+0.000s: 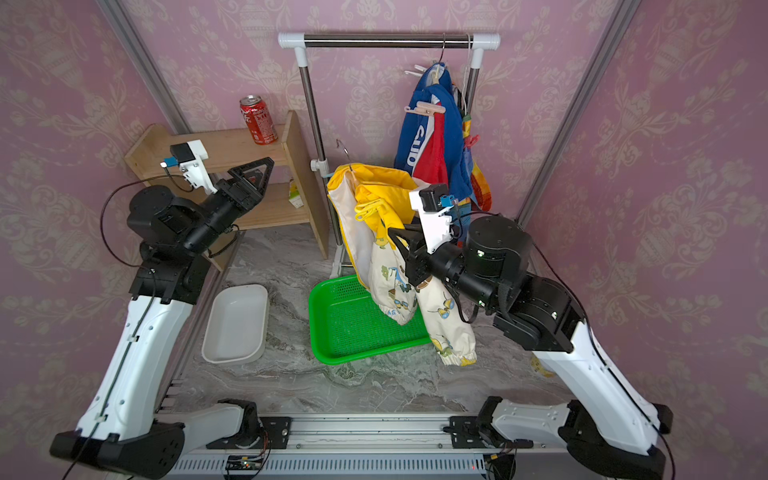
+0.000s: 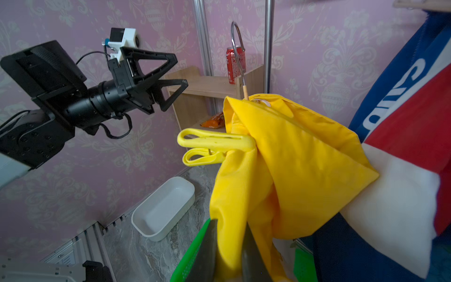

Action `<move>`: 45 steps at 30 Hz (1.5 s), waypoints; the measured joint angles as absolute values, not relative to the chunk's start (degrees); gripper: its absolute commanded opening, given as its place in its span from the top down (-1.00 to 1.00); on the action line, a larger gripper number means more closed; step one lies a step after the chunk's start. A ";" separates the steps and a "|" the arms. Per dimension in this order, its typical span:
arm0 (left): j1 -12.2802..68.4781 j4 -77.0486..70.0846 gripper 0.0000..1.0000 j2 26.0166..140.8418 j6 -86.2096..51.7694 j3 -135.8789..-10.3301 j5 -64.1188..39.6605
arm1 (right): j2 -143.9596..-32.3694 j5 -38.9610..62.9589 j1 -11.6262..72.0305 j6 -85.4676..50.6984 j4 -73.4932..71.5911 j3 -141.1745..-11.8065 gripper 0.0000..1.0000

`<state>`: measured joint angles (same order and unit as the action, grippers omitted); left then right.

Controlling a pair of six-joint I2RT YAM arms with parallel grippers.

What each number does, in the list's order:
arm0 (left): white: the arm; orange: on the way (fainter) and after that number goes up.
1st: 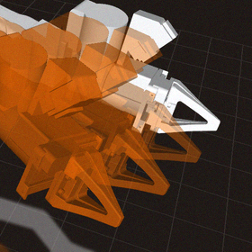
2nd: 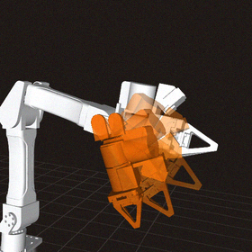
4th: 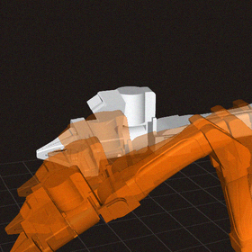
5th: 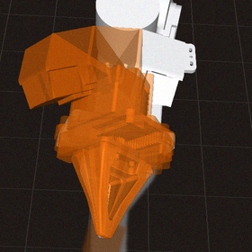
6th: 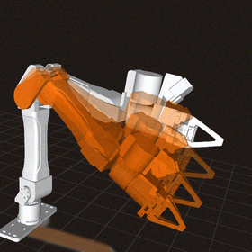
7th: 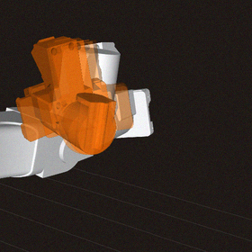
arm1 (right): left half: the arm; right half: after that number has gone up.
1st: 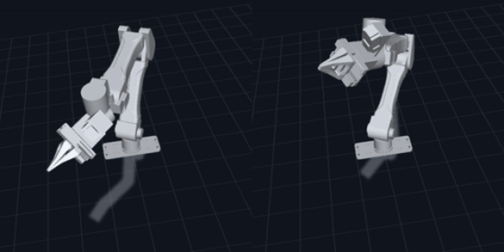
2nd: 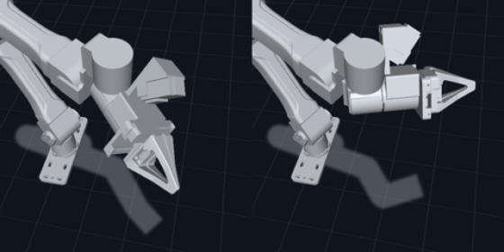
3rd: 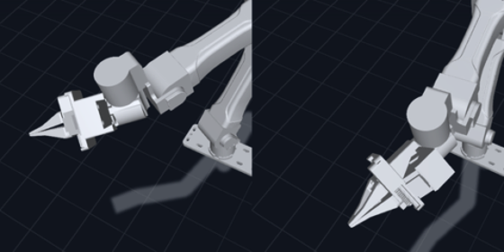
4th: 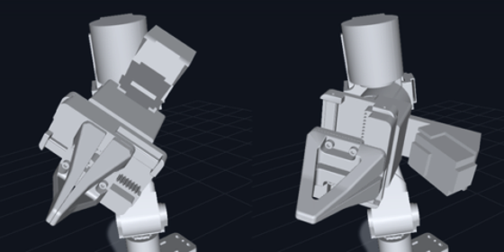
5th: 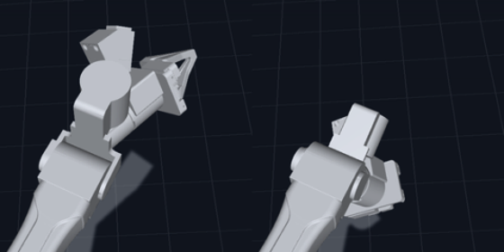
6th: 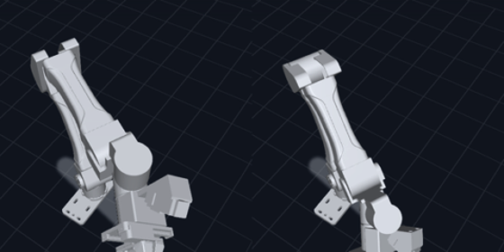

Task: Remove the clothespins securing jackets to the hanger
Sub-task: Pick up the hanger from the clothesline.

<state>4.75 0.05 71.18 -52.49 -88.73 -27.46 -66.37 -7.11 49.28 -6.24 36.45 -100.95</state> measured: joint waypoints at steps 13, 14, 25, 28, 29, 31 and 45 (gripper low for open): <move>1.23 -26.50 -0.72 77.21 -99.83 -69.52 -38.24 | -65.73 -2.22 49.28 -3.40 34.65 -97.01 1.00; 1.23 -28.67 -0.70 76.55 -102.61 -67.68 -38.24 | -65.76 -1.83 49.28 -2.79 34.44 -97.06 1.00; 1.63 -41.06 -0.70 74.65 -117.60 -61.58 -37.60 | -67.09 1.72 49.28 1.83 34.50 -99.04 1.00; 2.52 -42.89 -0.68 74.65 -118.45 -61.56 -37.15 | -67.75 2.28 49.28 2.39 34.74 -99.37 1.00; 2.87 -43.51 -0.67 74.65 -118.65 -61.56 -37.12 | -68.05 2.59 49.28 2.68 34.87 -99.53 1.00; 3.66 -44.64 -0.63 74.67 -119.07 -61.54 -37.01 | -68.60 3.20 49.28 3.20 34.96 -99.81 1.00; 5.43 -48.18 -0.46 74.54 -119.52 -56.45 -36.73 | -71.09 4.14 49.28 6.44 34.89 -102.28 1.00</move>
<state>5.43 -48.18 74.54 -119.52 -56.45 -36.73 -71.09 4.14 49.28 6.44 34.89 -102.28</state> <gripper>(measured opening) 0.751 0.144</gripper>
